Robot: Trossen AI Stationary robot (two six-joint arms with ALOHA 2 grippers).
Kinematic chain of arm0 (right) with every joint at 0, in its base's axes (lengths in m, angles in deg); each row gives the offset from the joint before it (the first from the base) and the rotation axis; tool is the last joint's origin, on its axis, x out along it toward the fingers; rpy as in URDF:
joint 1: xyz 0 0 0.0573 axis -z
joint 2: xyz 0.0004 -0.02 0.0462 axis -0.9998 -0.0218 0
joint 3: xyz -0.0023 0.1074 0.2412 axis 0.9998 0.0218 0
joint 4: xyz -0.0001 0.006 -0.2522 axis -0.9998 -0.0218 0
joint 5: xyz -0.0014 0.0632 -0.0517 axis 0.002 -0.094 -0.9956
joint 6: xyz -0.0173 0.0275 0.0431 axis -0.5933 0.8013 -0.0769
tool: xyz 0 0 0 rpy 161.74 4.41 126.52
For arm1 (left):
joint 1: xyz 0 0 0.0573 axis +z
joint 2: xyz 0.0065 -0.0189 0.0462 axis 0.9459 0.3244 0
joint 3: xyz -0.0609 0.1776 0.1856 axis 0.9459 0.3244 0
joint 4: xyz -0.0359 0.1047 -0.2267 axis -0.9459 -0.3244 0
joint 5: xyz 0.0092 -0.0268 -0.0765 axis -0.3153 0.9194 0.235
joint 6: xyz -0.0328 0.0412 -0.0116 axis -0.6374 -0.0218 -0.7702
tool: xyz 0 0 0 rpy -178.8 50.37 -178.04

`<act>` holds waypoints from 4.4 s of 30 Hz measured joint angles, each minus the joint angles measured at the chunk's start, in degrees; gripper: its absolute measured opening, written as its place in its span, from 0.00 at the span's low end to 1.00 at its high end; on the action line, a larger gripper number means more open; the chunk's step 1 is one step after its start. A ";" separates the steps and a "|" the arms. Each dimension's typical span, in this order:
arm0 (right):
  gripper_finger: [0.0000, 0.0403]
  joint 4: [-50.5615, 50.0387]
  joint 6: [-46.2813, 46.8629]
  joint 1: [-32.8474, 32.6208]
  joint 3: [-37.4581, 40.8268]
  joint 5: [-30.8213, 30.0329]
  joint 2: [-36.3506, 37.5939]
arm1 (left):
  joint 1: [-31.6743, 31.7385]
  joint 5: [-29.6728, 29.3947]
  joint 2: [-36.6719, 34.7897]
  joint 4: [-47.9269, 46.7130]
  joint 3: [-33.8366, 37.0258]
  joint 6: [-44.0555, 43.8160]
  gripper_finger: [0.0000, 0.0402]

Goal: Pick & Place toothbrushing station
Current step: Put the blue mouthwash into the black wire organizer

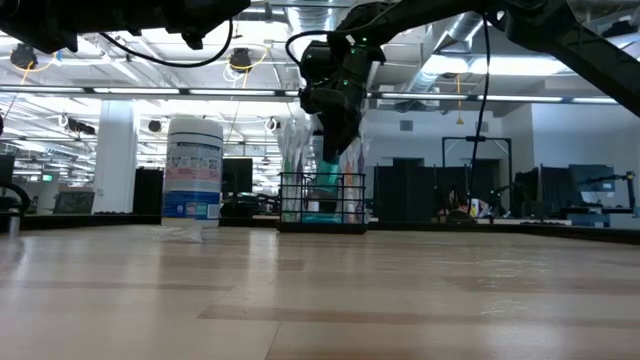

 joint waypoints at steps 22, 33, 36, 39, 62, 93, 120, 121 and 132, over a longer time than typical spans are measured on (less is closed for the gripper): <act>0.20 -4.64 -17.21 -0.39 -3.28 -1.99 0.00 | 0.11 0.02 0.01 -0.02 0.00 0.15 0.28; 0.20 -2.98 -20.34 -1.15 -3.29 -2.55 0.00 | 0.31 0.04 0.00 -0.04 0.00 0.26 0.28; 0.20 -2.42 -21.87 -1.86 -3.29 -3.12 0.02 | 1.10 0.16 0.00 -0.47 0.00 0.26 0.28; 0.20 -2.32 -23.15 -1.95 -3.29 -3.08 0.02 | 1.95 0.13 0.02 -1.09 0.00 0.24 0.28; 0.20 -0.59 -25.80 -1.40 -3.31 -2.44 -2.65 | 2.38 0.00 0.02 -1.31 0.00 0.22 0.28; 0.33 0.49 -24.41 -1.47 -3.11 -2.03 -4.96 | 2.38 0.02 0.02 -1.31 0.00 0.22 0.28; 0.37 0.08 -24.00 -1.51 -3.18 -1.73 -4.57 | 2.36 0.04 0.02 -1.36 0.00 0.24 0.28; 0.38 0.05 -24.00 -1.51 -3.18 -1.70 -4.57 | 2.36 0.04 0.02 -1.36 0.00 0.24 0.28; 0.51 -1.28 -23.97 -1.47 -6.13 -1.60 -4.50 | 2.36 0.04 0.02 -1.36 0.00 0.24 0.28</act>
